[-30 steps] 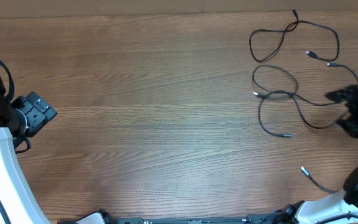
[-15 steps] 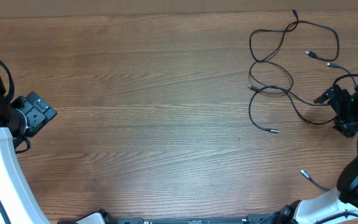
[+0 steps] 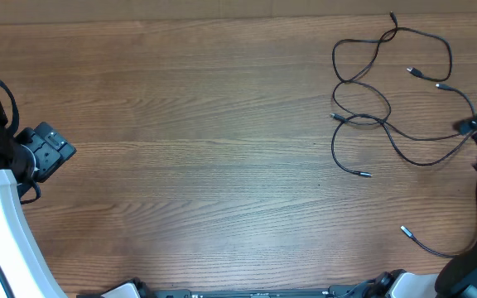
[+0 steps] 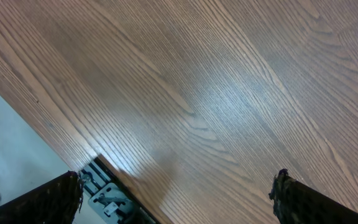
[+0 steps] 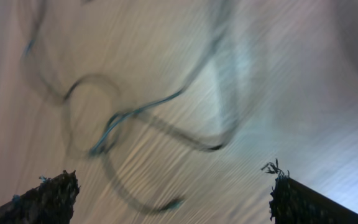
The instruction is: Untangle cables
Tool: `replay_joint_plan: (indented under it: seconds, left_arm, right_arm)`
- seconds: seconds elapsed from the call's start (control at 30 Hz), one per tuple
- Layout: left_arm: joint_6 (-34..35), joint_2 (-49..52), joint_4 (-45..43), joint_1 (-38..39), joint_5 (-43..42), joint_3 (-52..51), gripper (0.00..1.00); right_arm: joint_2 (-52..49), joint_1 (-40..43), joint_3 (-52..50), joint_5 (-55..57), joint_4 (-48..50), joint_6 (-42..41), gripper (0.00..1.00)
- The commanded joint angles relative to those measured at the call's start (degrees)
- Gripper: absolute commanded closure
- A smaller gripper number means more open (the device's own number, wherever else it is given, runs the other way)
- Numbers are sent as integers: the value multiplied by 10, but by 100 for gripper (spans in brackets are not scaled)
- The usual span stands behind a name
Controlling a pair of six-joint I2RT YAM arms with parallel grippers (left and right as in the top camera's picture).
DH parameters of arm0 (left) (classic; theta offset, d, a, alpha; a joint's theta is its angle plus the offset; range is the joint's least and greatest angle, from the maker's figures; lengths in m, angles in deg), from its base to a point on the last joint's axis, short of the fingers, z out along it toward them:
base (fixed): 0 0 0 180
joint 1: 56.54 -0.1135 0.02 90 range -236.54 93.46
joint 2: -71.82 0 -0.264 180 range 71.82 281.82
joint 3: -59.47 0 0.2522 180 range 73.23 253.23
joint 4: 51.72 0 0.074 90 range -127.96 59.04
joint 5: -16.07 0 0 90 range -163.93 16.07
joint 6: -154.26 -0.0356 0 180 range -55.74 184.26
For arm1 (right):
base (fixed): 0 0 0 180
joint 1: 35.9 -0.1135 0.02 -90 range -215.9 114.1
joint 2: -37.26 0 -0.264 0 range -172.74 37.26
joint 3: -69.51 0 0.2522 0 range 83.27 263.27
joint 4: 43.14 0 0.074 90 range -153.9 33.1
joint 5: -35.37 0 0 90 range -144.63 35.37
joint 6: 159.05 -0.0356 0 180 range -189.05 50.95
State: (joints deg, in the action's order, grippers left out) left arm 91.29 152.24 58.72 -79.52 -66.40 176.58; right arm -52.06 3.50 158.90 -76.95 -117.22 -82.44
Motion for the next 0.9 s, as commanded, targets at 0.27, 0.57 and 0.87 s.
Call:
replay_joint_plan:
  seconds: [0.27, 0.57, 0.87]
  left_arm:
    - [9, 1, 1, -2, -1, -2, 0]
    - [9, 1, 1, -2, -1, -2, 0]
    - [9, 1, 1, -2, -1, -2, 0]
  right_arm:
    - [-13, -240, 4, 67, 7, 57, 0]
    - [-95, -410, 4, 214, 48, -19, 12]
    - [-174, -476, 4, 253, 74, -34, 33]
